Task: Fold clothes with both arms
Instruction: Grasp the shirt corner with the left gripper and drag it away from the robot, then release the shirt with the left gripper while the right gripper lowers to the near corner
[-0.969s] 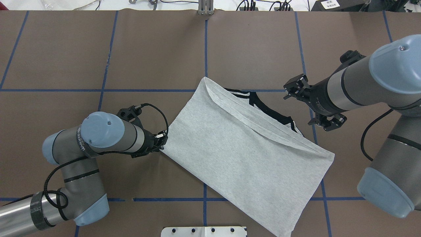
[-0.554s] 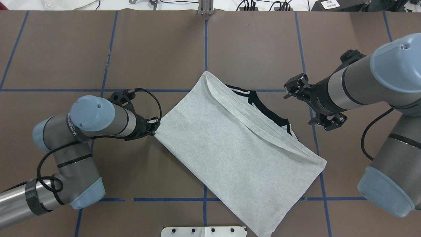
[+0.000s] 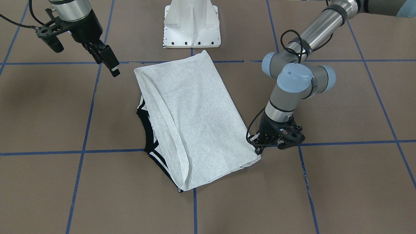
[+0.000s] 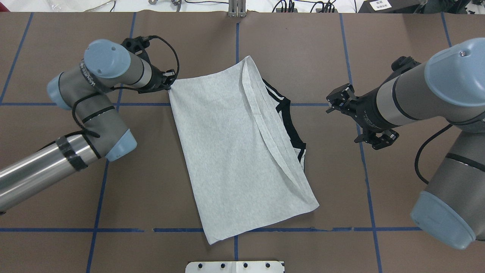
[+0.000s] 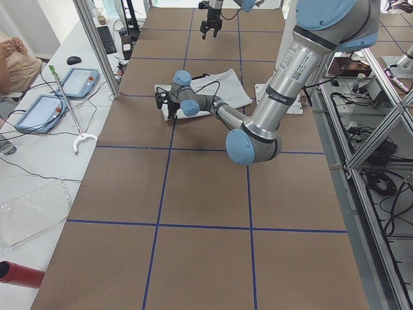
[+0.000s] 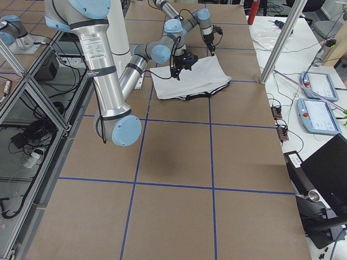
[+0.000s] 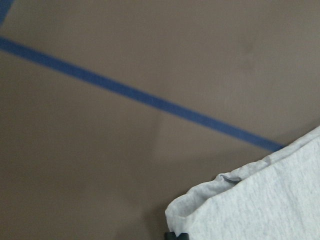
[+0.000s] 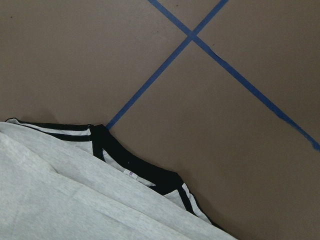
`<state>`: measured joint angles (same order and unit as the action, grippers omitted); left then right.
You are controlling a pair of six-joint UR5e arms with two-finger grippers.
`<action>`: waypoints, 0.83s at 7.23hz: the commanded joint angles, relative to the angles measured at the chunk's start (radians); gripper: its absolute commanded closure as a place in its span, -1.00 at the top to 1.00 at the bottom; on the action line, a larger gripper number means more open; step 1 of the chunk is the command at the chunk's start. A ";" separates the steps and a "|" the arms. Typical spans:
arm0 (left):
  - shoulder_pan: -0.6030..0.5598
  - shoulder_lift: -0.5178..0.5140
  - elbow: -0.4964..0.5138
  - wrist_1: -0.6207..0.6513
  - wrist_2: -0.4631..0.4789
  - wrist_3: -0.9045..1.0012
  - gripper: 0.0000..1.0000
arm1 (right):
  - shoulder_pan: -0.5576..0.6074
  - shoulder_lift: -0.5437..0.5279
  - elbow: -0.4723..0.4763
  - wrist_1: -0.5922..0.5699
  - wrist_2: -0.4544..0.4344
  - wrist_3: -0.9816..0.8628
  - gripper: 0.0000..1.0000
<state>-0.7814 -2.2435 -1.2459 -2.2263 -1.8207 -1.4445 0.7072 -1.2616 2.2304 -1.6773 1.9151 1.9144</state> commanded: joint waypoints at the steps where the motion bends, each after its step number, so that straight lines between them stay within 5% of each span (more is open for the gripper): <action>1: -0.038 -0.183 0.256 -0.156 0.023 0.003 -1.00 | -0.002 0.010 -0.012 0.001 -0.002 0.000 1.00; 2: -0.041 -0.191 0.279 -0.200 0.044 0.003 -1.00 | -0.002 0.011 -0.017 0.001 -0.004 -0.002 1.00; 3: -0.045 -0.186 0.273 -0.203 0.043 0.000 0.98 | -0.003 0.039 -0.043 0.001 -0.005 0.006 1.00; 6: -0.050 -0.084 0.023 -0.219 -0.023 -0.083 1.00 | -0.118 0.131 -0.107 0.001 -0.014 0.020 1.00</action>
<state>-0.8305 -2.3768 -1.1179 -2.4354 -1.8238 -1.4753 0.6513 -1.1648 2.1330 -1.6766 1.9048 1.9316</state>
